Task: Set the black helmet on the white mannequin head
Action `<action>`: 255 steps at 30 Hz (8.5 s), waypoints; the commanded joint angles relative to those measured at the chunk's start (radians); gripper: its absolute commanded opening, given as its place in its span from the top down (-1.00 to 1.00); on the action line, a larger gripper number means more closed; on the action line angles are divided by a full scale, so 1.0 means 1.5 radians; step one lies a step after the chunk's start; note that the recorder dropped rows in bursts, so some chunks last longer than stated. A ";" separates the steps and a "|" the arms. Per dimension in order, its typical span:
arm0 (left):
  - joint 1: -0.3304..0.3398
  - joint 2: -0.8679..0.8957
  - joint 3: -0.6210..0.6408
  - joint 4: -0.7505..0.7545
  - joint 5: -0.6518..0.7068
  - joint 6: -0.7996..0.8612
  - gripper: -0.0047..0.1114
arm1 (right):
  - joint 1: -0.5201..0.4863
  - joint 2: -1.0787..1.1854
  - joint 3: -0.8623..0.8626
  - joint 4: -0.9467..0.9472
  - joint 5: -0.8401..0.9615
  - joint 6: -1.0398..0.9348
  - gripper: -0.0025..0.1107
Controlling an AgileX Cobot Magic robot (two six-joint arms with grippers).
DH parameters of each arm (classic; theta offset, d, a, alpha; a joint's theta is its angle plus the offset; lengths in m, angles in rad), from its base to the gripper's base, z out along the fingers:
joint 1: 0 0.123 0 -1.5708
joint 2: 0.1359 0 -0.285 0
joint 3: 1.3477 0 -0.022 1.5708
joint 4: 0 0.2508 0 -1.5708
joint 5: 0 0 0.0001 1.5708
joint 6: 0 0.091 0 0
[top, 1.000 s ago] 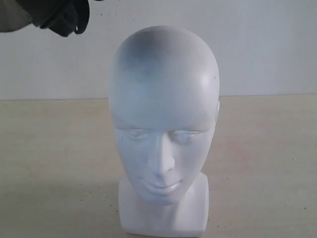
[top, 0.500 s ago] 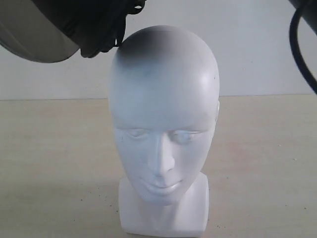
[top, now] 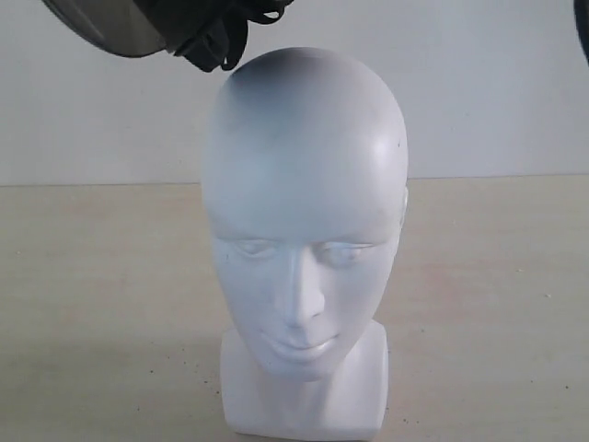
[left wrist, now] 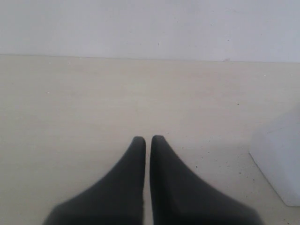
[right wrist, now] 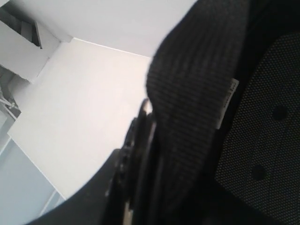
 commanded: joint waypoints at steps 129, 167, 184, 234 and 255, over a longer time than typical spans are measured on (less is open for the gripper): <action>0.000 -0.002 0.002 -0.003 0.000 0.002 0.84 | -0.043 -0.001 0.162 -0.050 0.132 -0.143 0.96; 0.000 -0.002 0.002 -0.003 0.000 0.002 0.84 | -0.042 -0.001 0.199 -0.081 0.125 -0.119 0.96; 0.000 -0.002 0.002 -0.003 0.000 0.002 0.84 | -0.042 -0.001 0.199 -0.121 0.140 -0.105 0.96; 0.000 -0.002 0.002 -0.003 0.000 0.002 0.84 | -0.042 -0.001 0.251 -0.134 0.194 -0.121 0.96; 0.000 -0.002 0.002 -0.003 0.000 0.002 0.84 | -0.042 -0.001 0.298 -0.139 0.198 -0.115 0.96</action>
